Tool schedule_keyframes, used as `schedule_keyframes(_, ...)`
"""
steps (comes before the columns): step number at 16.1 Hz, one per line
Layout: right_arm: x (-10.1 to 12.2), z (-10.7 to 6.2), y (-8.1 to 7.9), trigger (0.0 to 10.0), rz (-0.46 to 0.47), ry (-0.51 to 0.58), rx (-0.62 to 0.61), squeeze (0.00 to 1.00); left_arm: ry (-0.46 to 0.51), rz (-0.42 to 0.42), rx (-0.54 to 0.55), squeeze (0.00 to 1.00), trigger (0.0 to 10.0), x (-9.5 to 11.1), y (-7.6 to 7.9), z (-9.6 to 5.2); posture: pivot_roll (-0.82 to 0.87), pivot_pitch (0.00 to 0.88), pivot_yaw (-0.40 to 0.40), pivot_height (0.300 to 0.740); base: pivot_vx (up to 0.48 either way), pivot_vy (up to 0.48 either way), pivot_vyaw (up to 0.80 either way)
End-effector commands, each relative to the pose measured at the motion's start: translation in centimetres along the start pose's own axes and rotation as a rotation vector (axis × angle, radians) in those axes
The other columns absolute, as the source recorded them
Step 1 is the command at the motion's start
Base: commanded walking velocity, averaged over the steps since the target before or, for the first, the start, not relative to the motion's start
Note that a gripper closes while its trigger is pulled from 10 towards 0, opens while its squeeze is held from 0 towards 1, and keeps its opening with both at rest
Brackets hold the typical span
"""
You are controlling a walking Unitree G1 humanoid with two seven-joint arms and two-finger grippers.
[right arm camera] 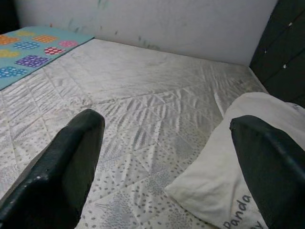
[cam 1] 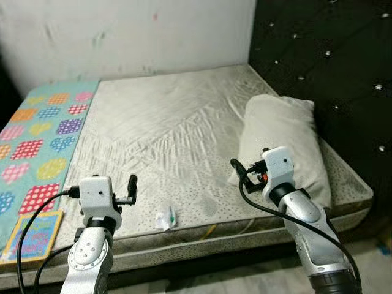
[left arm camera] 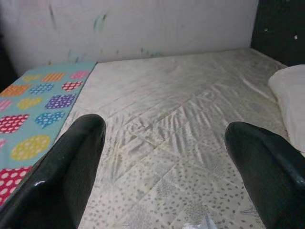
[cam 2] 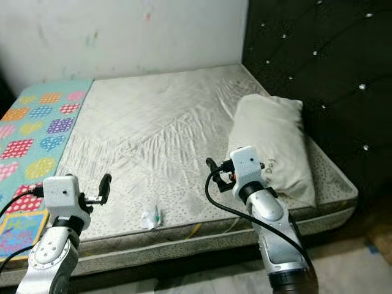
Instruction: Clean up the room
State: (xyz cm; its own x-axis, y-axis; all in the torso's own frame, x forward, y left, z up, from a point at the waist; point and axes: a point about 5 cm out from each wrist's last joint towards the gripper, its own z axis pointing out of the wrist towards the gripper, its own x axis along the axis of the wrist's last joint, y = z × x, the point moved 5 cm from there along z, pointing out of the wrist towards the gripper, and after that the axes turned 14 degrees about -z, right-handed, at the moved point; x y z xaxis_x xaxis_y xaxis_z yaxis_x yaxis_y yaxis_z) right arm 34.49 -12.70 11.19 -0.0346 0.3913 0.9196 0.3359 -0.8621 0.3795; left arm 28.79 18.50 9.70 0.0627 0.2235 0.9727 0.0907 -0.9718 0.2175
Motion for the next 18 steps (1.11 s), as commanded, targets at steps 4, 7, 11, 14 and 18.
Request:
schedule_keyframes(4,1.22,0.38,-0.78,10.0,0.014,0.043,0.019,0.0,0.009,0.014,0.013,0.0,10.0,0.28,-0.82,-0.07,-0.13,0.0,0.009,0.74,0.0,0.0,0.0)
schedule_keyframes(7,1.46,0.32,-1.08,10.0,-0.005,0.059,0.036,0.0,0.018,-0.008,-0.006,0.0,10.0,0.48,-0.64,-0.2,-0.12,0.0,0.007,0.74,0.0,0.0,0.14)
schedule_keyframes(11,1.61,0.39,-1.24,10.0,0.008,0.063,0.041,0.0,0.02,-0.018,-0.023,0.0,10.0,0.53,-0.42,-0.27,-0.12,0.0,0.005,0.74,0.127,0.0,0.7)
schedule_keyframes(14,1.58,0.49,-1.14,10.0,0.012,0.063,0.04,0.0,0.018,-0.021,-0.03,0.0,10.0,0.49,-0.34,-0.32,-0.12,0.0,0.005,0.74,0.286,0.0,0.14)
schedule_keyframes(18,1.58,0.51,-1.19,10.0,0.013,0.063,0.042,0.0,0.015,-0.025,-0.04,0.0,10.0,0.44,-0.17,-0.34,-0.12,0.0,0.005,0.74,0.304,0.0,0.0)
